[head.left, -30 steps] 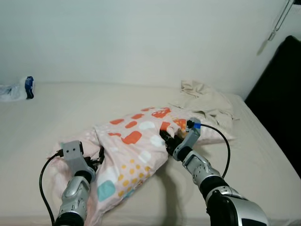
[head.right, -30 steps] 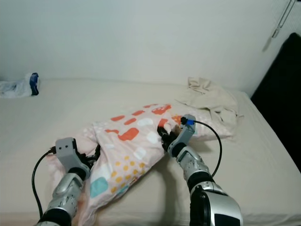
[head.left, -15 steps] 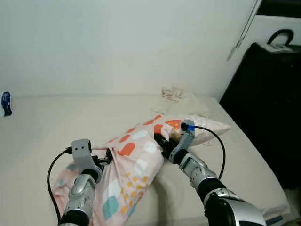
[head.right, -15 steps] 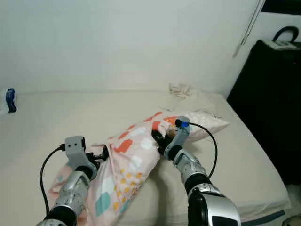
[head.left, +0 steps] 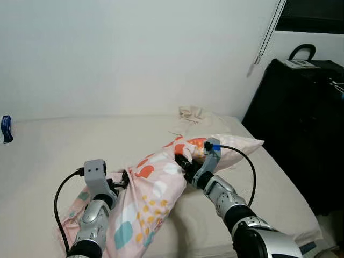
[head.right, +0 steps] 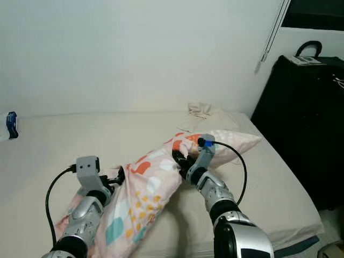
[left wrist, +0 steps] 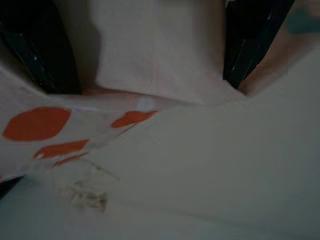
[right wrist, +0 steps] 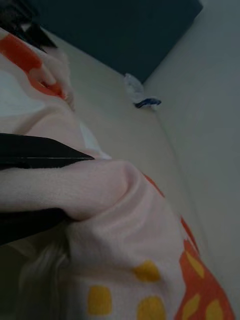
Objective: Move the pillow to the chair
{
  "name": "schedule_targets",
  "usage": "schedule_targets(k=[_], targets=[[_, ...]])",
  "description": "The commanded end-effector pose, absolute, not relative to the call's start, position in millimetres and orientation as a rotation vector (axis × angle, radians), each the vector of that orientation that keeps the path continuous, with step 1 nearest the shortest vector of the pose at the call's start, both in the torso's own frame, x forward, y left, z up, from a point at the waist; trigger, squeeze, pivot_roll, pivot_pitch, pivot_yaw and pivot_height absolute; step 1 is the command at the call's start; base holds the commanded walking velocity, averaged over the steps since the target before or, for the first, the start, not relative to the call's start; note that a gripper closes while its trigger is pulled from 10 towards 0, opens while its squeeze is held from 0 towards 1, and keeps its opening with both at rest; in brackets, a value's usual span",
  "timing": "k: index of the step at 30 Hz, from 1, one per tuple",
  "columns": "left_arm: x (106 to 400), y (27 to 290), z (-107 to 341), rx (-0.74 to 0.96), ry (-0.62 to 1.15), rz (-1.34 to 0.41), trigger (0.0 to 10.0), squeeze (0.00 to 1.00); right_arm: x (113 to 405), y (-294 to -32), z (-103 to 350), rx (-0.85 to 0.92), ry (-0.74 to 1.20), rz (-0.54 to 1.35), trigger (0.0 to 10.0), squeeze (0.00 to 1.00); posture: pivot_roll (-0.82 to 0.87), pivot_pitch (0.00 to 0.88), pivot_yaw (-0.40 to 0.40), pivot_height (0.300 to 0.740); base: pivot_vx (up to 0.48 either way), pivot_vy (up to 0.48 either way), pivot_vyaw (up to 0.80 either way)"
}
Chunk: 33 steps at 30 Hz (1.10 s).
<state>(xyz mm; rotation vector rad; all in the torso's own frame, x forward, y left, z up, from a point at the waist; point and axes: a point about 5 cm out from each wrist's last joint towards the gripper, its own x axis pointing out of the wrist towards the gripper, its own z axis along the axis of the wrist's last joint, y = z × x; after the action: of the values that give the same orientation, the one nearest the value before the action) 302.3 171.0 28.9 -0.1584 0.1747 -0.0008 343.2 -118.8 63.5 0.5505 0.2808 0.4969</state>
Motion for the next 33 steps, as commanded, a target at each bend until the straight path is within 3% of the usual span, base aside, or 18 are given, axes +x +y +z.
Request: schedule_targets(k=[1,7,14,25,33], targets=[[295,187,20,-0.115,0.219,0.070,10.0,0.00,349,-116,76,0.543,0.204,0.538,10.0,0.00,0.16,0.000,-0.112,0.740,0.000,0.000,0.78],[271,214,-4,-0.153,0.341,0.240,10.0,0.00,347,-113,75,0.522,0.210,0.571,10.0,0.00,0.17,0.000,-0.116,0.740,0.000,0.000,0.77],[258,211,-18,-0.174,0.396,0.255,10.0,0.00,340,-102,66,0.496,0.250,0.606,10.0,0.00,0.17,0.000,-0.125,0.740,0.000,0.000,0.76],[265,198,-13,-0.168,0.362,0.208,10.0,0.00,342,-88,75,0.512,0.204,0.680,10.0,0.00,0.18,0.000,-0.130,0.740,0.000,0.000,0.76],[286,192,9,-0.147,0.250,0.160,10.0,0.00,351,-83,96,0.545,0.120,0.728,10.0,0.00,0.18,0.000,-0.134,0.740,0.000,0.000,0.76]])
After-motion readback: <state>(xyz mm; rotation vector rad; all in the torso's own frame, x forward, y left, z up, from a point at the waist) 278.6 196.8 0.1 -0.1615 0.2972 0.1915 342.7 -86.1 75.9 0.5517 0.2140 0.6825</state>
